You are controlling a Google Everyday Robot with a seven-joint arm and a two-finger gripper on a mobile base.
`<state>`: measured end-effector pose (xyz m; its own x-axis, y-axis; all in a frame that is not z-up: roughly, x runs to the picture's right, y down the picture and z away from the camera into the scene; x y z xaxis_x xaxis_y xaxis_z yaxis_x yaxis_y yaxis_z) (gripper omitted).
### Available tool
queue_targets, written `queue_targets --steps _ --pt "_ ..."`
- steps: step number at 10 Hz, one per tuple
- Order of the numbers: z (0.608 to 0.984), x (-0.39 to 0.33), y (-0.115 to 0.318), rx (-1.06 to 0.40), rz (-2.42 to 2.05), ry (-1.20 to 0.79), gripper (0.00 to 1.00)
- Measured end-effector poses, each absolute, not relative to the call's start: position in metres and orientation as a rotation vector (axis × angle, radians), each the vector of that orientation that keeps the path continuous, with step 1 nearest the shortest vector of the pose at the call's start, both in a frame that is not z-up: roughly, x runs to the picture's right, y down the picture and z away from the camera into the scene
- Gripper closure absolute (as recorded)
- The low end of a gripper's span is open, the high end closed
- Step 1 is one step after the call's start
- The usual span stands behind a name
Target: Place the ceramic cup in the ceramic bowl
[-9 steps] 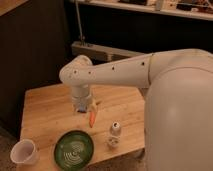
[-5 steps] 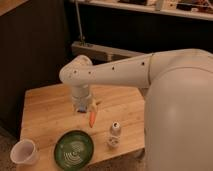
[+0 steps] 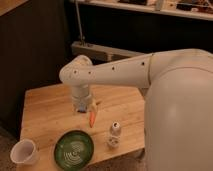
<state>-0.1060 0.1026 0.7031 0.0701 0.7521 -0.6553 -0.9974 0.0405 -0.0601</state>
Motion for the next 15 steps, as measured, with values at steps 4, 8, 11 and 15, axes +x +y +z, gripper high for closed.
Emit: queue_targets --steps 4,8,11,15 --pt "0.703 -0.106 0.103 -0.590 1.437 0.523 0.35" --pt "0.703 -0.106 0.103 -0.590 1.437 0.523 0.35" --pt "0.703 -0.106 0.103 -0.589 1.436 0.522 0.35" --pt "0.661 -0.154 0.104 -0.582 1.314 0.382 0.35"
